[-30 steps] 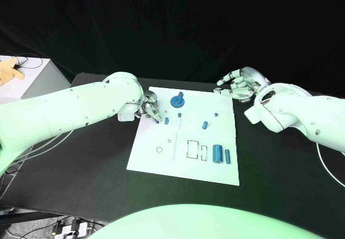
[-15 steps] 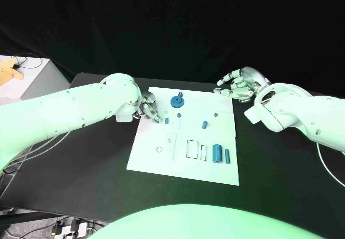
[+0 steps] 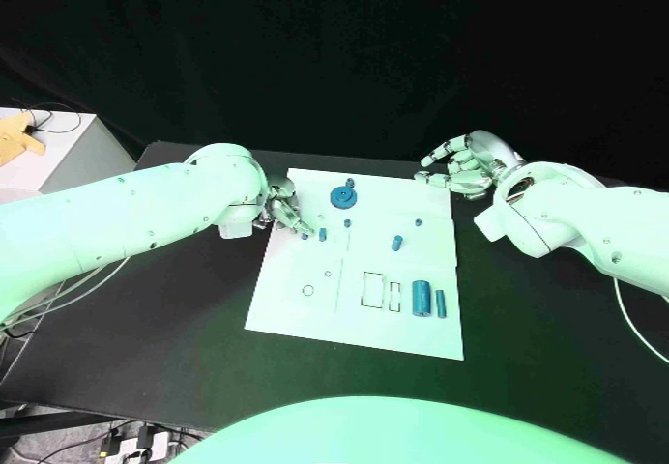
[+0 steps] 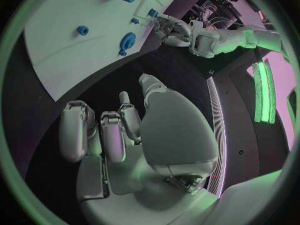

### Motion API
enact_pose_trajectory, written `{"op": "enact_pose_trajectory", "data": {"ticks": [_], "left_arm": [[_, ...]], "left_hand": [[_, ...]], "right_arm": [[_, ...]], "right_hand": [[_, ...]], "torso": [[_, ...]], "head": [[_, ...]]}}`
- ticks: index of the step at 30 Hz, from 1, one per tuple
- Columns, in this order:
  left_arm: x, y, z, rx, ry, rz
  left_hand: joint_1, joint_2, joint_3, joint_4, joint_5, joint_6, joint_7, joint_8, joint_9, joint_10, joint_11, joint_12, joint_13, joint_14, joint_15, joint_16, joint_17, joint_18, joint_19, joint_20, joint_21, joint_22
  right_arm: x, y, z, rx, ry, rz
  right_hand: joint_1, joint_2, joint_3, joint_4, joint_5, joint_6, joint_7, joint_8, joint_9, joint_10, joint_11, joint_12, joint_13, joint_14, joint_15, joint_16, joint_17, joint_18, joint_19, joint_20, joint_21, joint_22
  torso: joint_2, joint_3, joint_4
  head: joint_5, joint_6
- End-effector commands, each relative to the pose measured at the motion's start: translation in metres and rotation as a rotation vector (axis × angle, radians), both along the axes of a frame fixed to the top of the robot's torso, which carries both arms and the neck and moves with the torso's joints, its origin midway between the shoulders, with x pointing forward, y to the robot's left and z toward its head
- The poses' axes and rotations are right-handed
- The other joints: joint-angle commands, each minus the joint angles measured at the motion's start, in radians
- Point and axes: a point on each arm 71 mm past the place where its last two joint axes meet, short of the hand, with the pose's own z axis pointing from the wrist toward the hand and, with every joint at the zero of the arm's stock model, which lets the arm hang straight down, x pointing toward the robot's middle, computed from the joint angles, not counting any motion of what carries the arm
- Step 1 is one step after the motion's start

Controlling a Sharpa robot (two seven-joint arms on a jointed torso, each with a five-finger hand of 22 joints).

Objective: Assemble the parts on the task board

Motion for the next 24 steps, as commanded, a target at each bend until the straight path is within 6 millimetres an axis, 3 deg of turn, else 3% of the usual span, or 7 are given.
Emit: {"op": "enact_pose_trajectory", "data": {"ticks": [1, 10, 11, 13, 14, 16, 24], "left_arm": [[-0.001, 0.000, 0.003, -0.023, -0.014, 0.011], [-0.005, 0.001, 0.017, -0.259, 0.006, 0.049], [-0.005, -0.002, 0.021, -0.355, -0.007, 0.042], [-0.005, -0.004, 0.024, -0.402, -0.022, 0.037], [-0.004, -0.009, 0.030, -0.486, -0.065, 0.020], [-0.003, -0.015, 0.036, -0.552, -0.129, -0.013], [-0.006, -0.042, 0.045, -0.592, -0.426, -0.231]], "left_hand": [[-0.005, 0.006, -0.039, 0.000, -0.021, -0.004, 0.006, -0.008, -0.003, -0.005, 0.002, -0.005, -0.002, 0.063, 0.007, -0.007, 0.140, -0.002, -0.008, 0.003, -0.007, -0.003], [0.053, 0.094, -0.255, 0.002, -0.096, -0.051, 0.025, -0.023, -0.011, -0.107, 0.020, -0.071, -0.119, 0.027, 0.024, -0.047, 0.058, 0.017, -0.080, 0.016, -0.068, -0.109], [0.101, 0.119, -0.259, -0.001, -0.082, -0.137, 0.063, -0.043, -0.021, -0.193, 0.056, -0.096, -0.136, -0.070, 0.056, -0.137, -0.115, 0.050, -0.226, 0.037, -0.195, -0.307], [0.126, 0.125, -0.253, 0.000, -0.078, -0.161, 0.077, -0.044, -0.025, -0.220, 0.069, -0.099, -0.142, -0.099, 0.067, -0.158, -0.155, 0.049, -0.238, 0.049, -0.209, -0.314], [0.198, 0.137, -0.214, 0.001, -0.075, -0.221, 0.106, -0.062, -0.048, -0.291, 0.091, -0.124, -0.165, -0.245, 0.095, -0.277, -0.355, 0.048, -0.278, 0.070, -0.259, -0.340], [0.301, 0.125, -0.136, -0.013, -0.069, -0.260, 0.130, -0.086, -0.084, -0.350, 0.118, -0.151, -0.194, -0.394, 0.114, -0.393, -0.531, 0.049, -0.313, 0.092, -0.317, -0.372], [0.441, 0.018, 0.102, -0.107, -0.086, -0.252, 0.134, -0.172, -0.248, -0.393, 0.128, -0.282, -0.351, -0.441, 0.119, -0.401, -0.621, 0.053, -0.318, 0.098, -0.318, -0.373]], "right_arm": [[-0.001, 0.001, 0.000, -0.002, -0.007, 0.017], [-0.001, 0.000, -0.002, -0.002, -0.004, 0.015], [-0.001, 0.000, -0.003, -0.001, -0.005, 0.013], [-0.001, 0.000, -0.003, -0.001, -0.006, 0.013], [-0.001, -0.001, -0.003, 0.000, -0.008, 0.011], [-0.001, -0.001, -0.002, 0.002, -0.013, 0.009], [0.001, -0.003, -0.001, 0.014, -0.041, 0.003]], "right_hand": [[-0.009, 0.002, 0.003, 0.000, 0.002, -0.007, 0.002, -0.002, -0.002, -0.010, 0.000, -0.004, 0.019, 0.084, 0.003, -0.003, 0.188, 0.021, 0.018, 0.005, -0.007, 0.106], [-0.010, 0.002, 0.003, 0.000, 0.002, -0.008, 0.003, -0.003, -0.002, -0.010, 0.000, -0.004, 0.019, 0.083, 0.003, -0.005, 0.187, 0.021, 0.017, 0.005, -0.009, 0.105], [-0.010, 0.002, 0.003, 0.000, 0.002, -0.008, 0.003, -0.003, -0.002, -0.010, 0.000, -0.004, 0.019, 0.083, 0.003, -0.005, 0.187, 0.021, 0.017, 0.005, -0.009, 0.105], [-0.010, 0.002, 0.003, 0.000, 0.002, -0.008, 0.003, -0.003, -0.002, -0.010, 0.000, -0.004, 0.019, 0.083, 0.003, -0.005, 0.187, 0.021, 0.017, 0.005, -0.009, 0.105], [-0.011, 0.002, 0.003, 0.000, 0.003, -0.009, 0.003, -0.003, -0.002, -0.010, 0.000, -0.004, 0.019, 0.083, 0.003, -0.006, 0.185, 0.022, 0.016, 0.005, -0.012, 0.103], [-0.011, 0.002, 0.004, 0.000, 0.003, -0.009, 0.003, -0.003, -0.002, -0.010, 0.000, -0.004, 0.019, 0.083, 0.003, -0.005, 0.185, 0.022, 0.017, 0.005, -0.011, 0.104], [-0.005, 0.006, 0.010, -0.003, 0.007, -0.009, 0.003, -0.002, -0.002, -0.028, 0.000, -0.019, 0.000, 0.079, 0.003, -0.013, 0.172, 0.026, 0.010, 0.004, -0.032, 0.092]], "torso": [[0.000, 0.0003, -0.0003], [-0.001, 0.0003, 0.0008], [-0.001, 0.0003, 0.0014], [-0.001, 0.0004, 0.0013], [-0.002, 0.0004, 0.0012], [-0.001, -0.0006, 0.0010], [0.000, -0.0001, -0.0009]], "head": [[0.002, 0.000], [-0.001, 0.000], [-0.002, 0.000], [-0.003, 0.000], [-0.005, 0.000], [-0.007, 0.000], [-0.023, 0.000]]}}
